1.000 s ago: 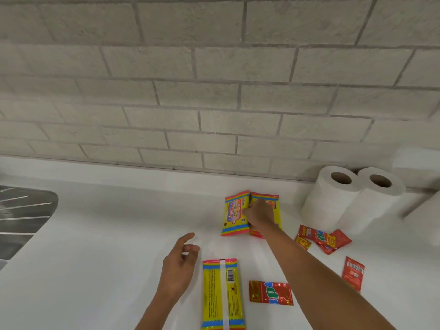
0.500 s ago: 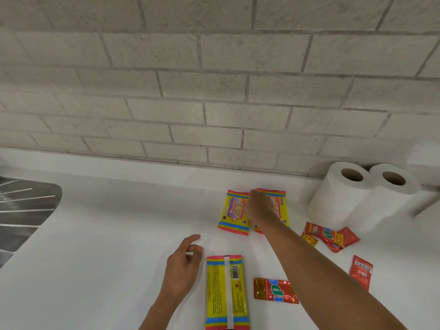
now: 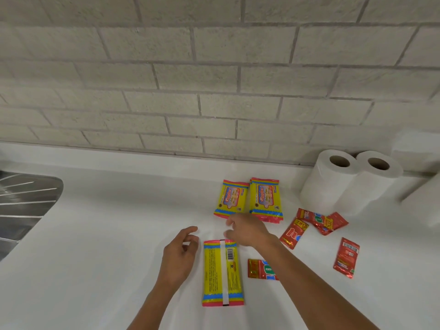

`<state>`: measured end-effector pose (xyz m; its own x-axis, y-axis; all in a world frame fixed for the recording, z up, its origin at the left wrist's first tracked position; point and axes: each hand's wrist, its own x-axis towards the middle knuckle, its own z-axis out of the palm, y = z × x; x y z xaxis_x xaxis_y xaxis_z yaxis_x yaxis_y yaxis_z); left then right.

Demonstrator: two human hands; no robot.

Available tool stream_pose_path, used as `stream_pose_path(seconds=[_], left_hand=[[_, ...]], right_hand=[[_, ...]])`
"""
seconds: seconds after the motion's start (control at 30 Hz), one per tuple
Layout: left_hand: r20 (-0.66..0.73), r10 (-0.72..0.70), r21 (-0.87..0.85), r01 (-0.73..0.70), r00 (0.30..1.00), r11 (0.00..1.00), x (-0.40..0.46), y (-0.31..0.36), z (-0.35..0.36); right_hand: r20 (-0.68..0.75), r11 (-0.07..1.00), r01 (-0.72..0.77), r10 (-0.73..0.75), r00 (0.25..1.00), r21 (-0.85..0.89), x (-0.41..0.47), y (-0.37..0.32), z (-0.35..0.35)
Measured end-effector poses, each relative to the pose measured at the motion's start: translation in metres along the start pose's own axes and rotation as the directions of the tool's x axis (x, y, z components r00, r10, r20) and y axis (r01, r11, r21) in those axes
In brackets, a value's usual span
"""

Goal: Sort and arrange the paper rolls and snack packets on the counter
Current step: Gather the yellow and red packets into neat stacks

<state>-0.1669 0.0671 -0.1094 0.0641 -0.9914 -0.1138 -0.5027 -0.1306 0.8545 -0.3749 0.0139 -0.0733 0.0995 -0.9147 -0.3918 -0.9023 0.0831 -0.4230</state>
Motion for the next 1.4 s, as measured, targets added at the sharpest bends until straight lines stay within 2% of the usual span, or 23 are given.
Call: stream_pose_path(seconds=[0.07,0.27,0.4,0.7,0.83,1.0,1.1,1.17,1.27,1.4], left_hand=[[-0.006,0.004,-0.010,-0.005,1.000,1.000,-0.006,0.002,-0.001],[-0.001,-0.003,-0.009,0.003,1.000,1.000,-0.024,0.002,-0.001],[0.002,-0.010,0.005,0.010,1.000,1.000,-0.038,0.001,-0.002],[0.034,-0.133,-0.098,0.135,0.991,0.986,-0.053,-0.002,-0.007],[0.190,-0.266,-0.335,0.317,0.945,0.887,-0.054,0.014,-0.009],[0.390,-0.368,-0.317,0.498,0.844,0.807,-0.056,0.037,-0.010],[0.528,-0.337,-0.414,0.583,0.779,0.699,-0.058,0.044,-0.008],[0.562,-0.284,-0.506,0.595,0.777,0.625,-0.058,0.047,-0.005],[0.532,-0.235,-0.612,0.561,0.813,0.557,-0.055,0.051,-0.004],[0.504,-0.160,-0.631,0.488,0.849,0.603,-0.046,0.055,0.000]], right_hand=[[0.015,1.000,0.007,-0.007,1.000,-0.008,-0.011,0.002,0.010],[-0.092,1.000,-0.028,0.028,0.995,0.010,-0.030,0.008,0.026],[-0.105,0.998,-0.041,0.047,0.993,0.053,-0.038,0.011,0.028],[-0.138,0.960,0.071,-0.034,0.990,0.273,-0.065,0.001,-0.002],[-0.191,0.930,0.173,-0.115,0.975,0.326,-0.085,-0.009,-0.022],[-0.288,0.879,0.284,-0.178,0.941,0.384,-0.108,-0.010,-0.035],[-0.320,0.836,0.340,-0.211,0.924,0.430,-0.119,-0.005,-0.035],[-0.299,0.808,0.332,-0.203,0.932,0.487,-0.127,0.000,-0.034],[-0.260,0.751,0.303,-0.179,0.949,0.587,-0.135,0.009,-0.031],[-0.164,0.599,0.211,-0.133,0.977,0.772,-0.138,0.021,-0.026]])
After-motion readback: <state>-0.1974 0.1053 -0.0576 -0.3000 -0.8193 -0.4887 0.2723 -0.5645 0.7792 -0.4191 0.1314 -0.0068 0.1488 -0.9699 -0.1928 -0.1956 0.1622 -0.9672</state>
